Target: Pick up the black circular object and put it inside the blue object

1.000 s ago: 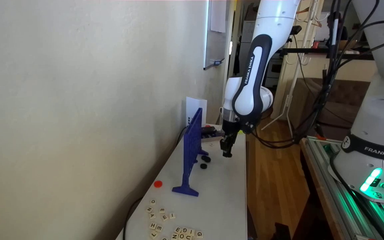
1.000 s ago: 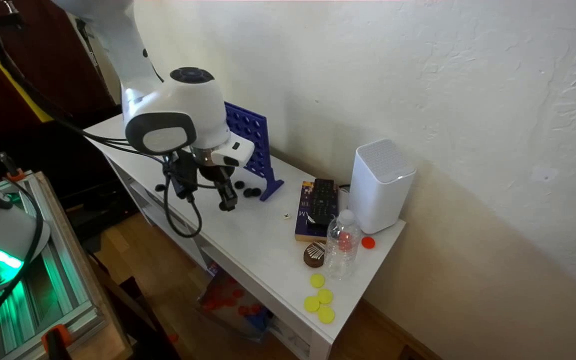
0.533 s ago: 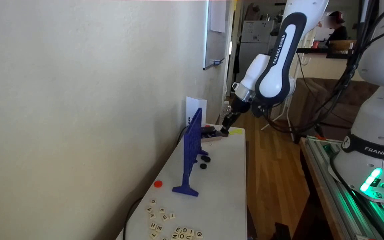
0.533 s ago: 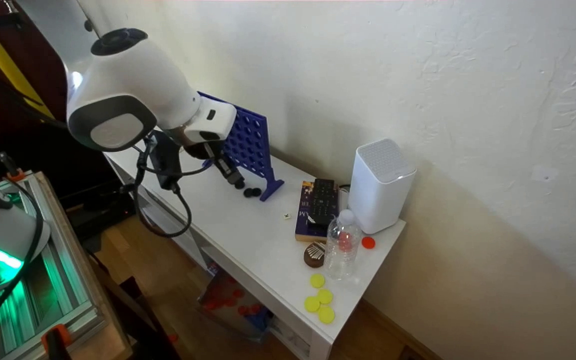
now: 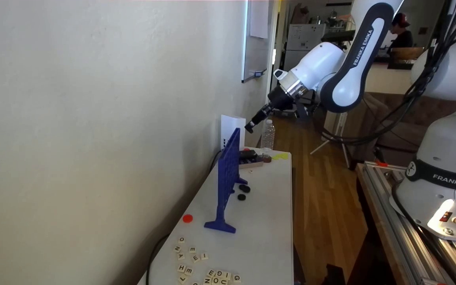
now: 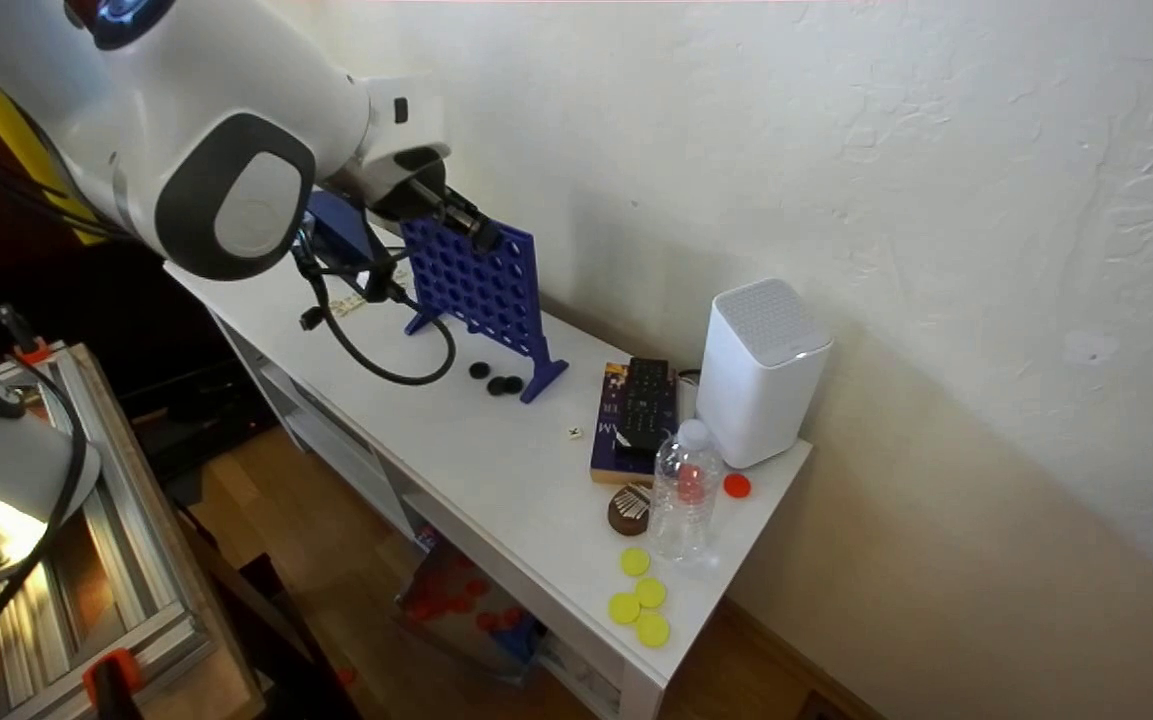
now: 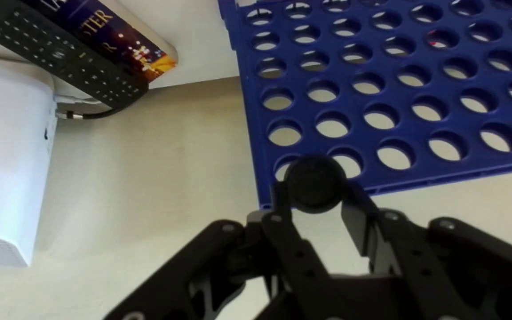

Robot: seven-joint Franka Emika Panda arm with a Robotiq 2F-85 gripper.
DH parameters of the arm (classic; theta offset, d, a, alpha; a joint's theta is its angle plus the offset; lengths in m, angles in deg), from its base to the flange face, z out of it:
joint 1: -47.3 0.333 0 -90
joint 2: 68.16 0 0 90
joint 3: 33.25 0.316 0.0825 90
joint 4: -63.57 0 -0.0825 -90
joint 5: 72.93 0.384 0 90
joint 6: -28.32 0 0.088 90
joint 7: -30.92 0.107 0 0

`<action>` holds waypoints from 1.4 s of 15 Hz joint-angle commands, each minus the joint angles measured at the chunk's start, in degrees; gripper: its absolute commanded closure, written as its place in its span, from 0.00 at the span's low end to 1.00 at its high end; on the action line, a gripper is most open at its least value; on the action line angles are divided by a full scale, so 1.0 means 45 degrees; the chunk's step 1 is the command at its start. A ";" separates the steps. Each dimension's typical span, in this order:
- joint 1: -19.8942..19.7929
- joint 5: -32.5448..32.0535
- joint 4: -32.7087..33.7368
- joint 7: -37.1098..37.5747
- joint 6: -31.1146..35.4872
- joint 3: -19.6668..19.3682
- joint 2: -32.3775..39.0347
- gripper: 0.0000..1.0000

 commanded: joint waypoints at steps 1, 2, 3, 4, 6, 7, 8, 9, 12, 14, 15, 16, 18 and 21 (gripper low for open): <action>-0.0044 -0.0079 -0.0001 0.0038 0.0003 0.0098 -0.0021 0.65; -0.0045 -0.0096 -0.0002 0.0039 0.0004 0.0125 -0.0022 0.65; -0.0045 -0.0101 -0.0002 0.0039 0.0005 0.0131 -0.0022 0.65; 0.0033 -0.0011 0.0025 0.0034 0.0294 0.0234 -0.0154 0.90; 0.0053 -0.0147 0.0134 0.0238 0.1128 0.0704 -0.0471 0.90; 0.0048 -0.0158 0.0151 0.0206 0.1601 0.0874 -0.0606 0.90; -0.0045 -0.0263 0.0125 0.0242 0.2002 0.1078 -0.0730 0.90; -0.0118 -0.0312 0.0100 0.0249 0.2323 0.1212 -0.0768 0.90; -0.0232 -0.0167 -0.0185 0.0198 0.2899 0.1250 -0.0934 0.90; -0.0016 -0.0096 0.0083 0.0025 0.2618 0.1157 -0.0523 0.65; -0.0047 -0.0096 0.0019 0.0025 0.2681 0.1152 -0.0530 0.65; -0.0070 -0.0096 -0.0015 0.0025 0.2701 0.1151 -0.0530 0.65; -0.0086 -0.0096 -0.0016 0.0025 0.2719 0.1149 -0.0530 0.65; -0.0088 -0.0096 -0.0016 0.0025 0.2741 0.1149 -0.0530 0.65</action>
